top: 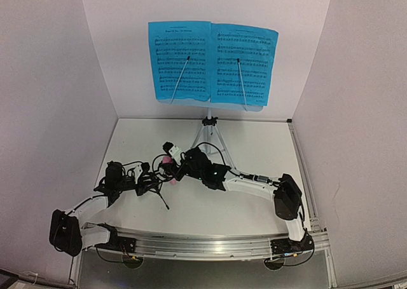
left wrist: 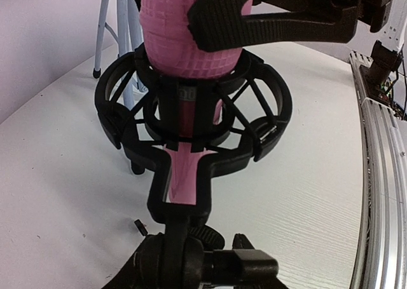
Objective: Pack up the instrument practice props
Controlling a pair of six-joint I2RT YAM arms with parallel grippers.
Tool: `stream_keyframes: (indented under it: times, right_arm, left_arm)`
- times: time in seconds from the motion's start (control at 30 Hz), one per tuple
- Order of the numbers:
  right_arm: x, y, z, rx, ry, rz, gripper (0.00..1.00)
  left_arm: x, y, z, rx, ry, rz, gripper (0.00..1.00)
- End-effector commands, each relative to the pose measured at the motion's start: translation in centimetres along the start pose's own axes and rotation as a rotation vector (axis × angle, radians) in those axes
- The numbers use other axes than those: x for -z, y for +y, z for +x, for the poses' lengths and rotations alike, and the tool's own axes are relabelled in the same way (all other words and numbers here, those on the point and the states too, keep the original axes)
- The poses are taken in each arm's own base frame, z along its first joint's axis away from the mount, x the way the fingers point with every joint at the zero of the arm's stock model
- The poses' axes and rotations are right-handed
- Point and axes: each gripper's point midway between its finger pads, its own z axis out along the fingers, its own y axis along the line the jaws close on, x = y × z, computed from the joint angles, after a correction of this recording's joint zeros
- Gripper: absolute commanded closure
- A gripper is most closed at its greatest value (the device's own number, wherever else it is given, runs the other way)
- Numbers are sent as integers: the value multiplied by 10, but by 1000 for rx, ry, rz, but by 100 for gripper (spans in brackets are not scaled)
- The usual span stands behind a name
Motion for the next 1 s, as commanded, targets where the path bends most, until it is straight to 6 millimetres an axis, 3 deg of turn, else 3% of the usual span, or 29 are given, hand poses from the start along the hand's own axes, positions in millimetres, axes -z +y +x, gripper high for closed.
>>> stream_keyframes:
  times: [0.0,0.13,0.3,0.47,0.67,0.77,0.97]
  right_arm:
    - [6,0,-31,23,-75,-15,75]
    - [19,5,-56,49,-127,-42,90]
    - [34,9,-87,70,-192,-60,100]
    - [47,11,-111,76,-244,-68,100]
    - [61,10,-139,71,-304,-64,100]
    - [84,8,-172,53,-375,-50,100]
    - [150,9,-238,34,-529,-60,100]
  left_arm:
    - [0,7,-24,-69,-54,0,63]
    - [-1,8,-23,-82,-54,-1,70]
    - [-2,9,-21,-85,-50,4,80]
    - [-2,7,-21,-93,-46,11,98]
    - [-2,8,-22,-96,-44,3,100]
    - [1,15,-22,-120,-36,-21,100]
    - [5,29,-21,-168,-14,-32,100]
